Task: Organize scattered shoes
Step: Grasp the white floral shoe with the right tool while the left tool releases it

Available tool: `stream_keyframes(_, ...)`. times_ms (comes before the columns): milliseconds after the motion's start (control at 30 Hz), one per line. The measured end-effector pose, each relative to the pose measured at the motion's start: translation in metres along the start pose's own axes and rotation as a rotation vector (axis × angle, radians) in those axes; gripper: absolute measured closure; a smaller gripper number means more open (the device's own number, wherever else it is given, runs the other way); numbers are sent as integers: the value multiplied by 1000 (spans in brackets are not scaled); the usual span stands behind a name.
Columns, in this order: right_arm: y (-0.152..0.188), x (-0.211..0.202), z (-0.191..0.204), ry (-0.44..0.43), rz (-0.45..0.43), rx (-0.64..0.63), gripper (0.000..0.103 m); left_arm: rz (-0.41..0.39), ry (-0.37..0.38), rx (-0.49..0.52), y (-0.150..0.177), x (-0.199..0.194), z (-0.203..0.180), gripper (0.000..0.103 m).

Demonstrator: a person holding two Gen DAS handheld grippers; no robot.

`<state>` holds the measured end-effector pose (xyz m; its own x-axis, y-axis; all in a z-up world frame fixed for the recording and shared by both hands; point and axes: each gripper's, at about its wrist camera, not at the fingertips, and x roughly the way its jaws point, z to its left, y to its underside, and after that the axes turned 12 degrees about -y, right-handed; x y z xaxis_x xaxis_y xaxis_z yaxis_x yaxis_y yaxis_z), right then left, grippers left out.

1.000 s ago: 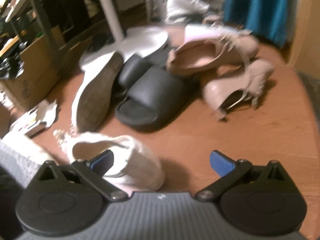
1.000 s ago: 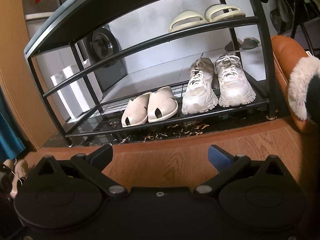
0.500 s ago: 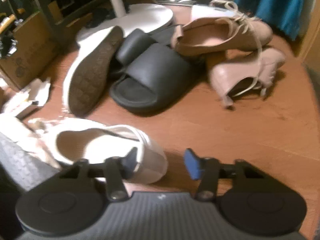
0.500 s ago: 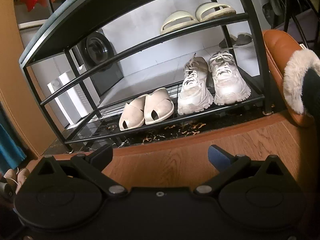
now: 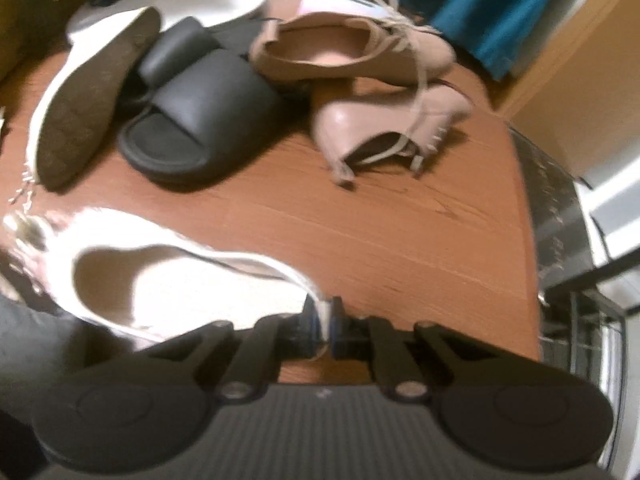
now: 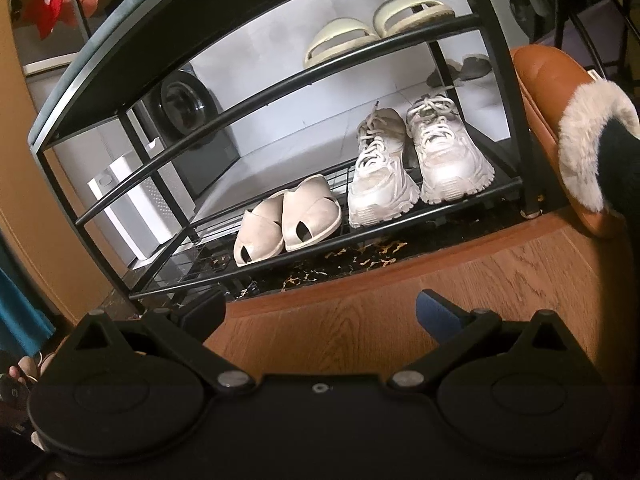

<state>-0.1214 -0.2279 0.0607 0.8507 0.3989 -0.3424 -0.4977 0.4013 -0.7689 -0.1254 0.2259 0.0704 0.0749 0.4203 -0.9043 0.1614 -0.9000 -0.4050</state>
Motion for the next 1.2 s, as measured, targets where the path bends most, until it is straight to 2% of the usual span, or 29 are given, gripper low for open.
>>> stream_keyframes(233,-1,0,-1,5,-7,3,0,11,141,175,47,-12,-25,98)
stream_keyframes(300,-1,0,-1,7,-6,0,0,36,196,228,63,-16,-32,98)
stream_keyframes(467,-1,4,-4,8,-2,4,0,49,336,412,109,-41,-48,95)
stream_keyframes(500,0,4,-5,10,1,6,0,51,363,449,119,-46,-52,85)
stream_keyframes(533,0,5,-6,14,4,8,0,54,391,485,128,-51,-55,57)
stream_keyframes(567,0,6,-6,15,6,9,0,55,418,523,136,-57,-58,37)
stream_keyframes(600,0,7,-6,13,9,11,0,47,442,562,136,-67,-59,7)
stream_keyframes(633,0,7,-7,10,12,13,0,40,466,601,137,-77,-60,1)
stream_keyframes(767,1,9,-5,-38,29,16,0,-33,548,662,126,-103,-54,1)
stream_keyframes(867,4,10,-1,-89,76,32,0,-190,576,733,95,-118,-41,1)
stream_keyframes(967,3,10,3,-169,100,51,0,-261,552,713,69,-111,-29,1)
stream_keyframes(1033,4,20,7,-245,159,107,0,-300,479,667,43,-98,-22,1)
stream_keyframes(1200,14,75,38,-322,339,182,0,-151,497,615,30,-74,-26,1)
